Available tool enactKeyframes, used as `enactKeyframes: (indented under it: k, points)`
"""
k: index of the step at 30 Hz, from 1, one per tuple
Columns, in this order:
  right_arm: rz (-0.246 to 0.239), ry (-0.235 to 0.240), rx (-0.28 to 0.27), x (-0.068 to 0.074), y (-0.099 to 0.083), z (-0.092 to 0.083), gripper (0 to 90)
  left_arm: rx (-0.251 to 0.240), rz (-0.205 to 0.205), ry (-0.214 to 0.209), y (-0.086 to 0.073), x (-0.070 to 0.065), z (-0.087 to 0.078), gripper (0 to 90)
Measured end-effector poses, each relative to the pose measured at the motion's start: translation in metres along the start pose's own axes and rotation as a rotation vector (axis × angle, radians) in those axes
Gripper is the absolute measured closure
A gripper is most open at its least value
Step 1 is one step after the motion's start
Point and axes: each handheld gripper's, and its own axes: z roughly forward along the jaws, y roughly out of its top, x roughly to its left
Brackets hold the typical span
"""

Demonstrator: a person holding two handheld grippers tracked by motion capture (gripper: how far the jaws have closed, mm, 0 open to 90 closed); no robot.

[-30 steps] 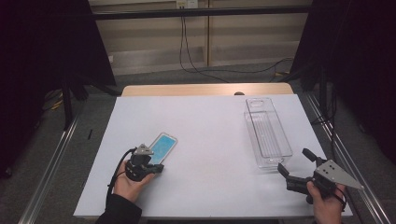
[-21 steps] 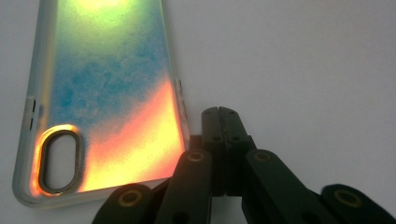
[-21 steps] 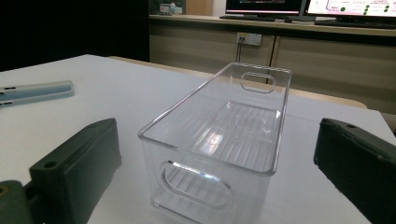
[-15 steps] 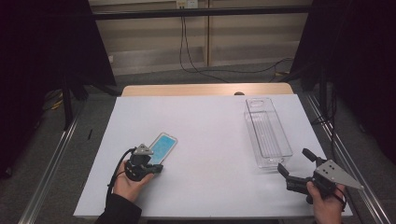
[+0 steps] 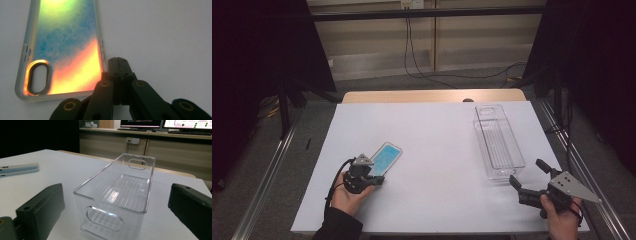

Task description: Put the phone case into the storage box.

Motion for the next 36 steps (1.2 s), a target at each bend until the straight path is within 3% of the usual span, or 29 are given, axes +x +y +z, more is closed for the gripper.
enactKeyframes:
  k: [20, 24, 36]
  points:
    - [0.001, 0.0, -0.001, 0.0001, 0.0, -0.0001, 0.0, 0.0, -0.016, 0.004, -0.0023, 0.0059, -0.0031, 90.0]
    - [0.001, 0.001, -0.001, -0.0001, 0.0, -0.0001, 0.0, -0.001, -0.005, 0.023, -0.0029, 0.0064, -0.0041, 90.0]
    - [0.001, 0.001, -0.001, -0.0002, 0.0, -0.0002, 0.0, 0.007, -0.002, 0.017, -0.0028, 0.0093, -0.0051, 90.0]
